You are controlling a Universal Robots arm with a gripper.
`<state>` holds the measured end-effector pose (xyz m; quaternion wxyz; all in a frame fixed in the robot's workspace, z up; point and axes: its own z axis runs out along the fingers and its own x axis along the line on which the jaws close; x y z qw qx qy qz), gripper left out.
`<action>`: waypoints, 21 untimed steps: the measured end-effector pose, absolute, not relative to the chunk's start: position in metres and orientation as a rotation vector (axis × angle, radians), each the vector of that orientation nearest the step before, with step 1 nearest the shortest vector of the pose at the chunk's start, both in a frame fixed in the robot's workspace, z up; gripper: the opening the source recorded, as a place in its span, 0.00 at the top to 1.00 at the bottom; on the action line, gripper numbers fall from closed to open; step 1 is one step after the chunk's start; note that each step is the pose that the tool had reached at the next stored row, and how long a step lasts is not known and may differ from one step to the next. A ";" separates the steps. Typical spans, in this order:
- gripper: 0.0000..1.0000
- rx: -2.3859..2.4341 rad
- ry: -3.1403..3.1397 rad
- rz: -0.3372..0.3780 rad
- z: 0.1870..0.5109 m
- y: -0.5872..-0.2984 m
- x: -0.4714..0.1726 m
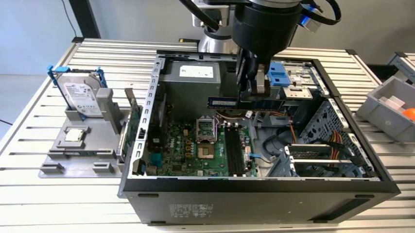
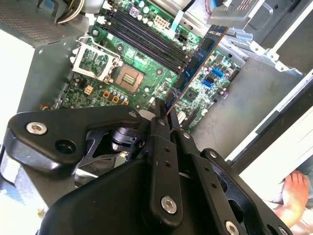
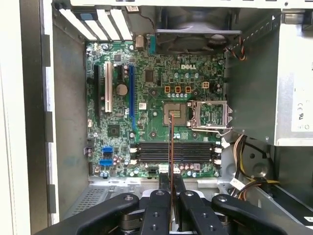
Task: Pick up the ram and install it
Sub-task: 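Pick up the ram and move it above insertion slot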
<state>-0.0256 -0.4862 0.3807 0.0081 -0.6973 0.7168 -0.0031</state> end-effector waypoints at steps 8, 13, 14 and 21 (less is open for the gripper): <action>1.00 -2.171 2.248 -0.010 0.381 -0.486 -0.020; 1.00 -2.142 2.276 -0.010 0.381 -0.486 -0.016; 1.00 -2.136 2.282 -0.010 0.381 -0.486 -0.015; 1.00 -2.119 2.298 -0.010 0.381 -0.480 -0.012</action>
